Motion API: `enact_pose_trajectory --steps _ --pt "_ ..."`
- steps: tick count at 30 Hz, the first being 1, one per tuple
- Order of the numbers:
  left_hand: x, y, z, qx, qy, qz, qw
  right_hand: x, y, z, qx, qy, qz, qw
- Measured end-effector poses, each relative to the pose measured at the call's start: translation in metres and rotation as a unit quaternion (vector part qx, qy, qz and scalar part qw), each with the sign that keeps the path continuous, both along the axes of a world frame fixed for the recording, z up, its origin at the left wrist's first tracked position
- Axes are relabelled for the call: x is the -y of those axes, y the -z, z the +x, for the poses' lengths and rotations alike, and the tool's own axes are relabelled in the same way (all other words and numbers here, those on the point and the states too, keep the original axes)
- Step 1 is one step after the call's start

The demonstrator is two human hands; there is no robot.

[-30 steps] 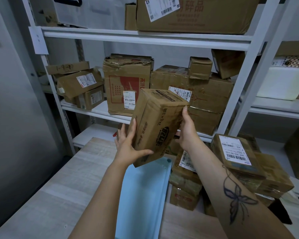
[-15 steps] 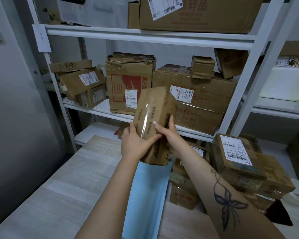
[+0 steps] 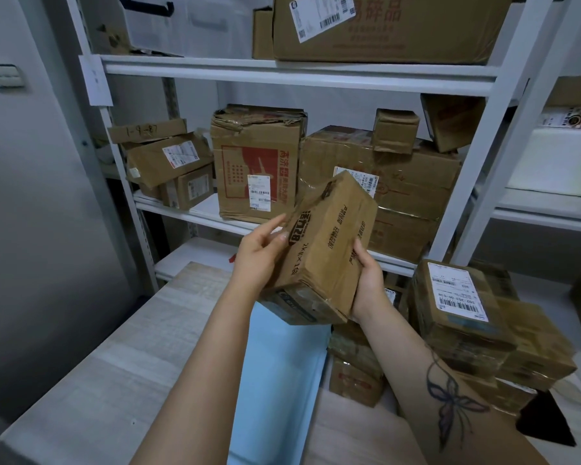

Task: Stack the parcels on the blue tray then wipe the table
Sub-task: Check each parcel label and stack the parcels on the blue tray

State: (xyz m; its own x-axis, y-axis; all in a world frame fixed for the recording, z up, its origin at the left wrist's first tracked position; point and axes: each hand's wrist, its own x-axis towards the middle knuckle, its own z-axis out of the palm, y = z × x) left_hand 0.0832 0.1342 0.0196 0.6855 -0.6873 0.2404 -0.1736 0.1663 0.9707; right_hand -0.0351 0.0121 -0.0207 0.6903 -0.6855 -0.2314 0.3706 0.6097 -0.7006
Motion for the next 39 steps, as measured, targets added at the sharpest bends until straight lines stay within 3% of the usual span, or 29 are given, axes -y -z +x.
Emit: enact_pose_trajectory --steps 4,8,15,19,23,28,34,39 --pt "-0.001 0.007 0.007 -0.073 -0.075 0.068 0.992 0.005 -0.001 -0.010 0.041 0.012 -0.002 0.999" --pt "-0.011 0.022 0.005 -0.236 0.045 0.143 0.960 0.013 -0.004 -0.021 0.051 0.002 0.002 0.999" --pt "-0.009 0.052 -0.020 -0.376 0.099 -0.016 0.921 0.019 0.012 -0.030 -0.051 -0.075 -0.020 0.996" --pt "-0.006 0.057 -0.024 -0.395 0.088 -0.089 0.910 0.020 0.027 -0.028 -0.118 -0.104 -0.029 0.987" --pt "-0.004 0.064 -0.024 -0.387 0.068 -0.105 0.913 0.023 0.035 -0.020 -0.137 -0.134 -0.039 0.981" --pt "-0.009 0.078 -0.016 -0.401 0.028 -0.137 0.905 0.023 0.039 0.007 -0.229 -0.137 -0.084 0.960" --pt "-0.007 0.105 -0.002 -0.424 0.005 -0.103 0.900 0.031 0.045 0.027 -0.276 -0.123 -0.159 0.940" --pt "0.004 0.126 0.008 -0.437 -0.006 -0.063 0.897 0.039 0.051 0.037 -0.308 -0.096 -0.118 0.939"
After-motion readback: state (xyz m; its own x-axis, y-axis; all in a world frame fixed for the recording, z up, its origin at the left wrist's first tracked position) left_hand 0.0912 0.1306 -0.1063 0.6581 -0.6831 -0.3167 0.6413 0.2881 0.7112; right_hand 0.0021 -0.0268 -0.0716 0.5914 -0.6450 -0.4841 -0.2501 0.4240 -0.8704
